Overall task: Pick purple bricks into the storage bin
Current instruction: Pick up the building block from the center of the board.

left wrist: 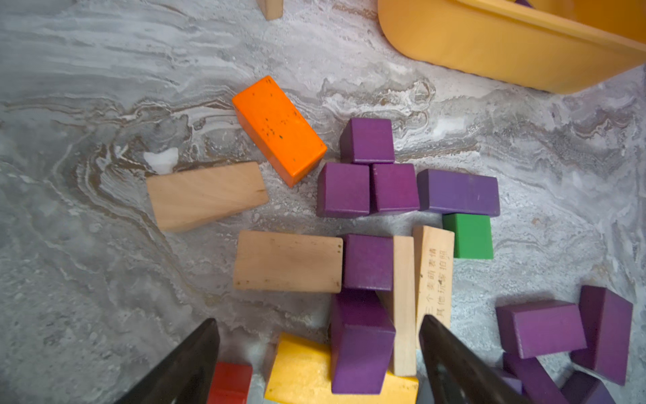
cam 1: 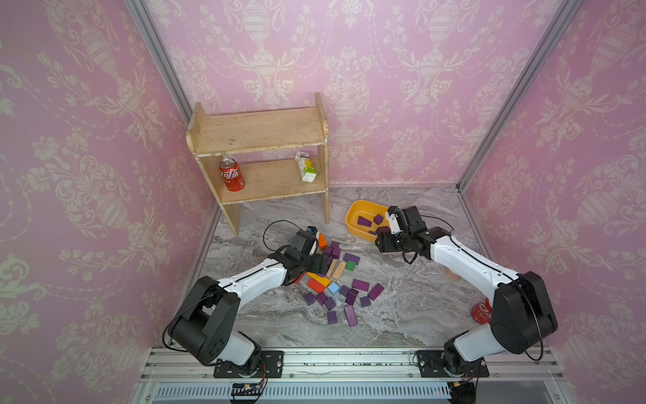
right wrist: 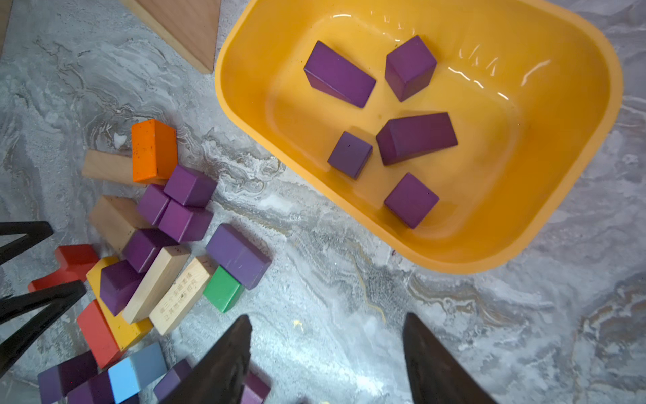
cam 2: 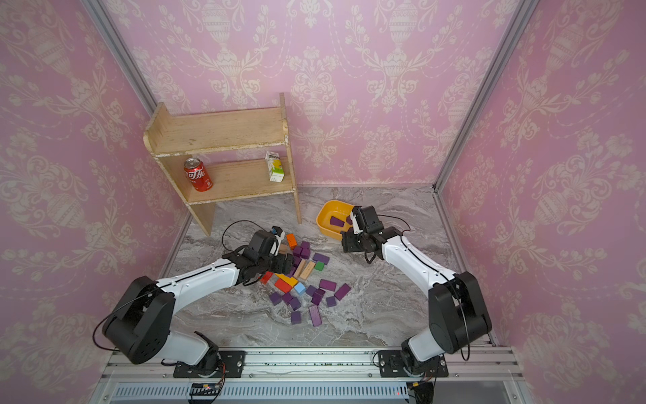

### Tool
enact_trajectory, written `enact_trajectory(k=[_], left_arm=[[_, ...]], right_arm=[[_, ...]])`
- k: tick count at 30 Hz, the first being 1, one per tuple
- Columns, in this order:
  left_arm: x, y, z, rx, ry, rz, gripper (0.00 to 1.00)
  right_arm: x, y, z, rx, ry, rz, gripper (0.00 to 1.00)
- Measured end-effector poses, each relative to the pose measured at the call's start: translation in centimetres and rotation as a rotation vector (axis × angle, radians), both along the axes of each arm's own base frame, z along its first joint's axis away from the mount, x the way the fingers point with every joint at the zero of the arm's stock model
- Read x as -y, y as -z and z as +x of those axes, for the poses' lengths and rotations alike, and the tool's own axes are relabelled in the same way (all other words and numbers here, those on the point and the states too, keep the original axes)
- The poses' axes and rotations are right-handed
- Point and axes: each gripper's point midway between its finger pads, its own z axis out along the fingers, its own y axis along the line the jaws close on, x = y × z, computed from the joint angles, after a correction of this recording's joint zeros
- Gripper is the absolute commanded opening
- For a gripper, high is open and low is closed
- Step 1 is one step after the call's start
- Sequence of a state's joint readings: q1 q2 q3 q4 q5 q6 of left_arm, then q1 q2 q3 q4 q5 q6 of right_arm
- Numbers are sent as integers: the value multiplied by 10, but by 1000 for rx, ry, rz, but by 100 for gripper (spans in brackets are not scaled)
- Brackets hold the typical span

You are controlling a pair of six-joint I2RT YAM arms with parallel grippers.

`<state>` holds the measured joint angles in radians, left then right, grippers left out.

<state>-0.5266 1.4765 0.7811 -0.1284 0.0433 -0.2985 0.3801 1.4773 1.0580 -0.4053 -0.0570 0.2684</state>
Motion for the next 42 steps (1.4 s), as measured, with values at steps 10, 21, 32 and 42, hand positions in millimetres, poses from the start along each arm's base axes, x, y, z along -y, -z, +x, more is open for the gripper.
enact_trajectory(k=[10,21,32,42], left_arm=[[-1,1,-4,-16,-2,1,73],[7,-3,-11,-19,23,-11,62],[14,3,-27,-41,72,31,56],[12,20,-35,-68,98,117,53]], right_arm=[[-3,-29,-31,86,-82,76,86],[-2,-26,-58,108,-136,112,94],[1,-13,-66,98,-135,109,96],[3,-11,-70,104,-133,107,97]])
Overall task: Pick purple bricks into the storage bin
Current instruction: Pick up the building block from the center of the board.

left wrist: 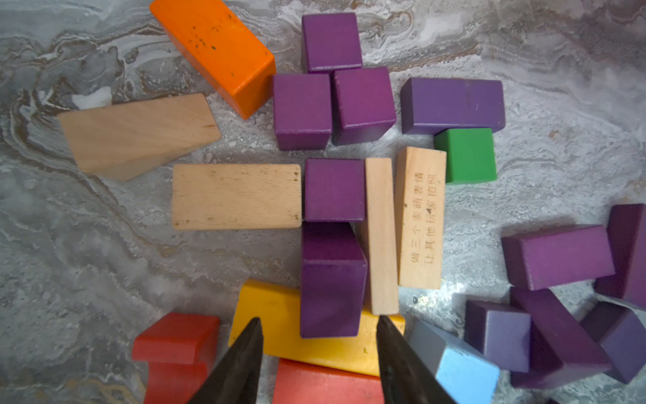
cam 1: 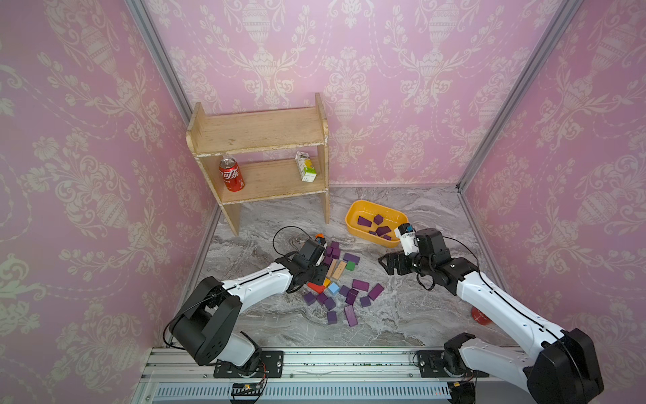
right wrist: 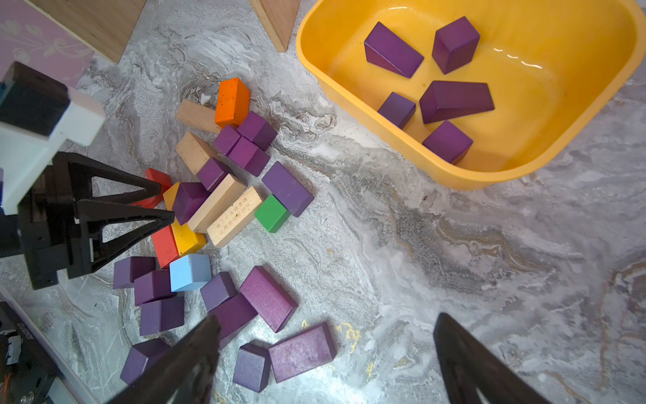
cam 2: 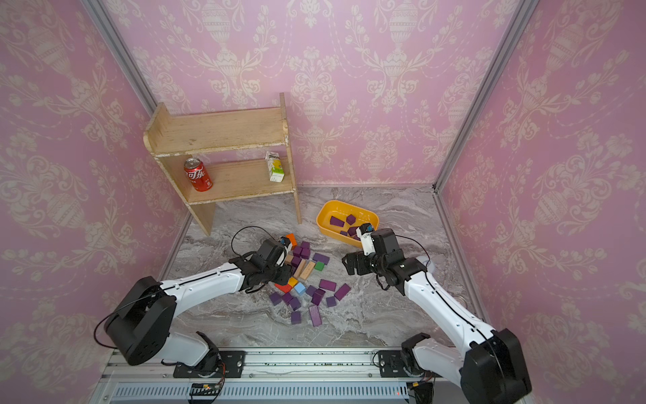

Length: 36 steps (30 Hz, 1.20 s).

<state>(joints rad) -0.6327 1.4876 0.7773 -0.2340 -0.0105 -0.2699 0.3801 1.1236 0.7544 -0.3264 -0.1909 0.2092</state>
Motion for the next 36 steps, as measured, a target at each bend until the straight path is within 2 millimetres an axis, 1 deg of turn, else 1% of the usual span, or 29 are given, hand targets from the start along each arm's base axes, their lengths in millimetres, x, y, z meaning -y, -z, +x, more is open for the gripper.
enact_trajectory(k=[4,14,18,22,24,36], left_arm=[[1,6,0,-12,6,14,52],[8,8,4,-13,26,28,49],[13,10,5,-19,41,36,44],[15,10,9,-21,45,51,37],[15,10,11,-18,44,59,35],[13,10,13,-19,38,81,35]], right_arm=[[1,1,0,0,4,-4,98],[2,5,-2,-9,6,-9,100],[3,6,-1,-9,11,-15,100],[5,6,-1,-7,17,-21,100],[5,7,-1,-7,19,-22,100],[6,7,0,-6,22,-25,100]])
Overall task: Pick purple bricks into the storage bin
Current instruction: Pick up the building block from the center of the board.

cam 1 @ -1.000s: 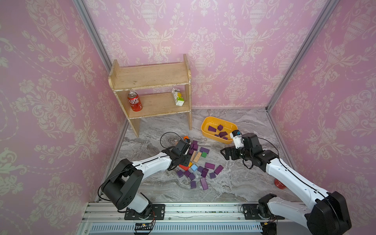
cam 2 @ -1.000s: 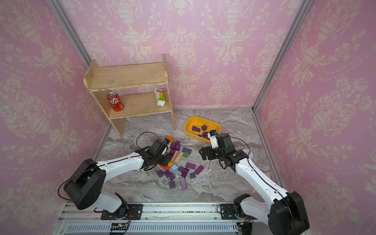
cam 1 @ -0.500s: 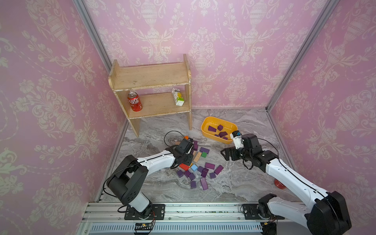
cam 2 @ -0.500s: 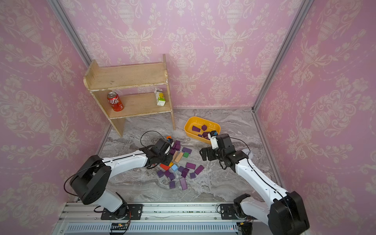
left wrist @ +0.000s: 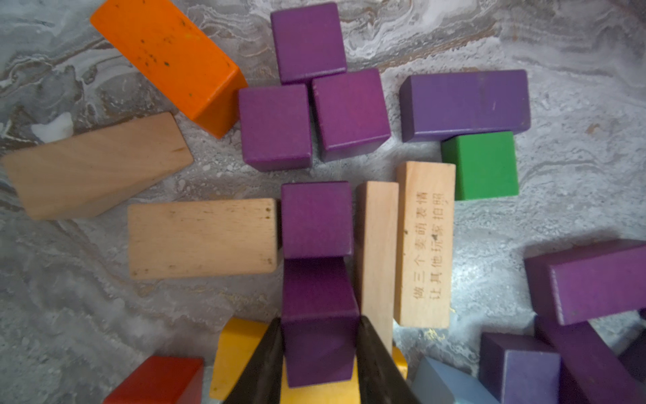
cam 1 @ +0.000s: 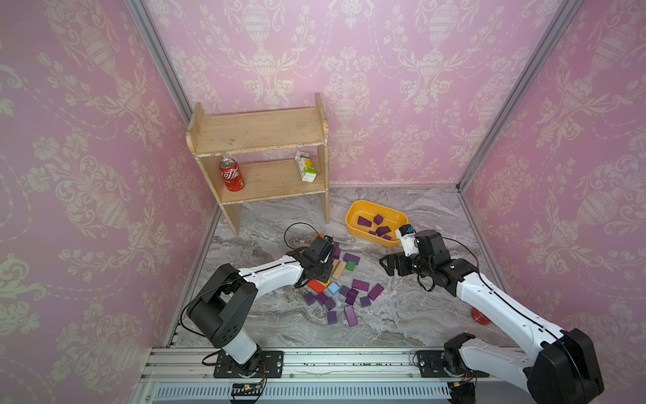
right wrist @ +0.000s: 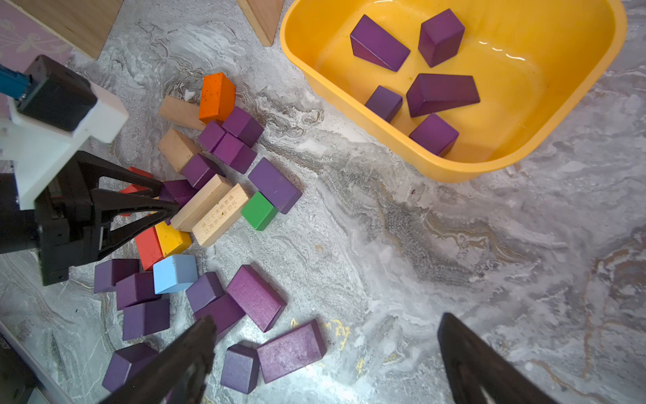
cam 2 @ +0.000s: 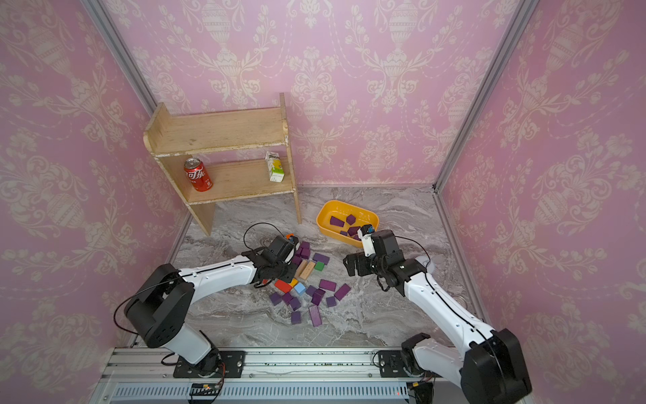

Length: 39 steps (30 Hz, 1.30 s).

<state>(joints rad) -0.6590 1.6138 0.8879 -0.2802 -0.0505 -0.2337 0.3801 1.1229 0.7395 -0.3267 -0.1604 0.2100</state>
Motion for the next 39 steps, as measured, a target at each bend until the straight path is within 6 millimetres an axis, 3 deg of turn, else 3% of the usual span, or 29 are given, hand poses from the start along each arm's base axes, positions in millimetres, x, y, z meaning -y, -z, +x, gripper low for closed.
enact_trajectory(k=[10,17,30,39], left_arm=[[6,2,7,7,1,17,35],[1,14,3,-21,-3,56,43],[0,19,3,-34,-4,75,26],[1,14,5,-22,-4,66,24]], right_arm=[[1,0,-2,3,0,1,100],[2,0,-3,5,2,0,100],[2,0,-3,5,3,0,100],[2,2,-3,2,3,-2,100]])
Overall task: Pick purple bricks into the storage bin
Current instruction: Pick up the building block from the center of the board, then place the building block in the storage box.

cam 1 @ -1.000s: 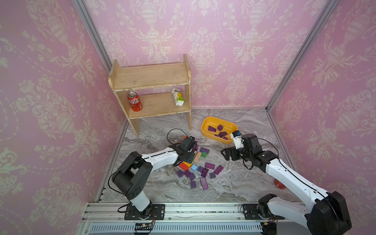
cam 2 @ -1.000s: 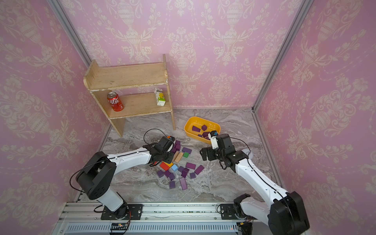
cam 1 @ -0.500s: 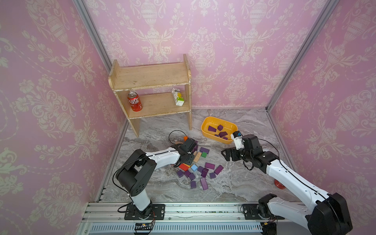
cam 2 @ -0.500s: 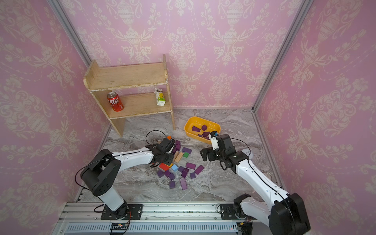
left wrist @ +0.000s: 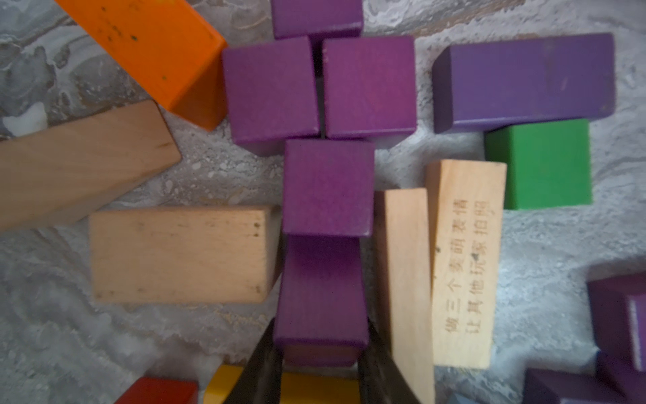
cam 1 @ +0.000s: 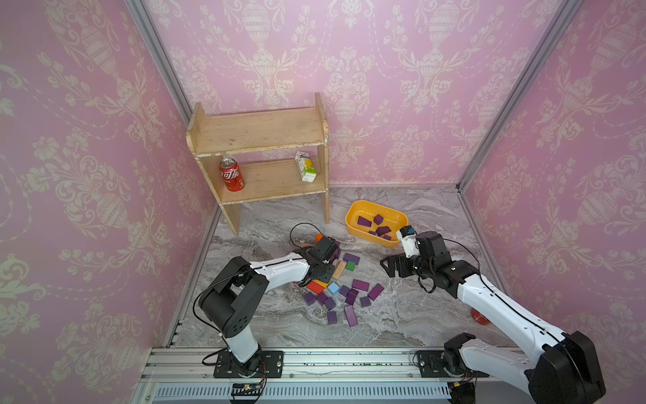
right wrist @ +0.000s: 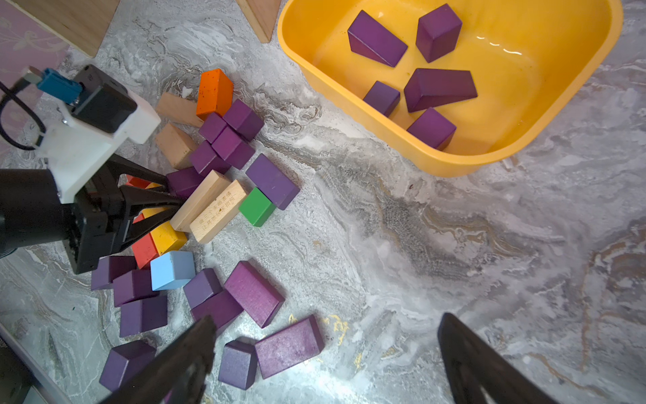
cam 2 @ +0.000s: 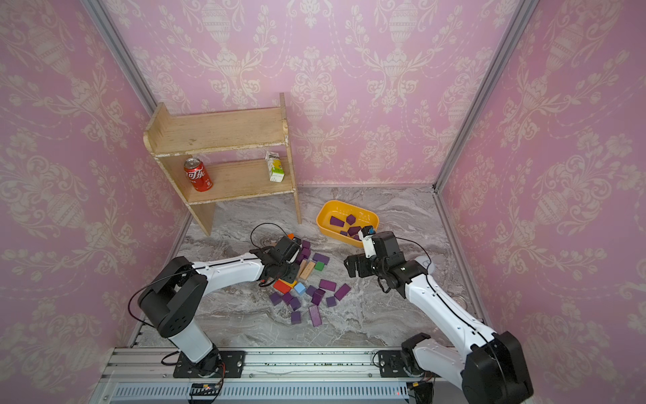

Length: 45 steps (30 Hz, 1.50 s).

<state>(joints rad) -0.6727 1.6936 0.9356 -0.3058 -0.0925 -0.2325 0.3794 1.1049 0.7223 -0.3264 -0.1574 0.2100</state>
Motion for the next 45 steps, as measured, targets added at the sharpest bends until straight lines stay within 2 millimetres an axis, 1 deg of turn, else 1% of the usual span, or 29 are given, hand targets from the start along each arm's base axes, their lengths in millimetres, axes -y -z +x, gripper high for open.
enact_trajectory(k=[3,5,8,12,17,21,23,26,32,38,39,40,42,43,44,45], left_arm=[[2,-12,2,27,0,-22,24],[4,-25,5,54,0,-45,24],[11,-49,11,102,-4,-100,24],[26,-79,21,167,-7,-192,24],[44,-105,36,221,-2,-269,24],[66,-125,59,260,11,-318,24],[80,-129,72,267,21,-340,24],[99,-131,89,268,37,-362,24],[134,-125,125,267,69,-380,24],[159,-115,155,273,95,-365,24],[162,-112,159,275,100,-361,28],[165,-111,162,276,102,-359,36],[169,-107,168,277,111,-349,58],[170,-105,169,275,114,-345,65],[171,-103,171,277,119,-338,76],[172,-102,172,279,122,-335,82]], right_arm=[[0,0,0,-1,1,0,100],[0,0,0,-2,4,2,100],[0,0,0,-8,15,9,100],[4,3,2,-8,42,2,100],[11,13,-2,-20,78,-5,100],[16,12,-4,-5,92,-9,100],[17,9,-4,7,101,-5,100],[18,9,-6,13,109,6,100],[18,13,-9,2,114,11,100],[18,17,-8,-15,112,10,100],[18,18,-8,-18,113,8,100],[19,19,-8,-21,115,8,100],[20,19,-7,-22,119,7,100],[20,19,-8,-23,119,7,100],[20,20,-8,-24,119,7,100],[20,20,-7,-26,120,6,100]])
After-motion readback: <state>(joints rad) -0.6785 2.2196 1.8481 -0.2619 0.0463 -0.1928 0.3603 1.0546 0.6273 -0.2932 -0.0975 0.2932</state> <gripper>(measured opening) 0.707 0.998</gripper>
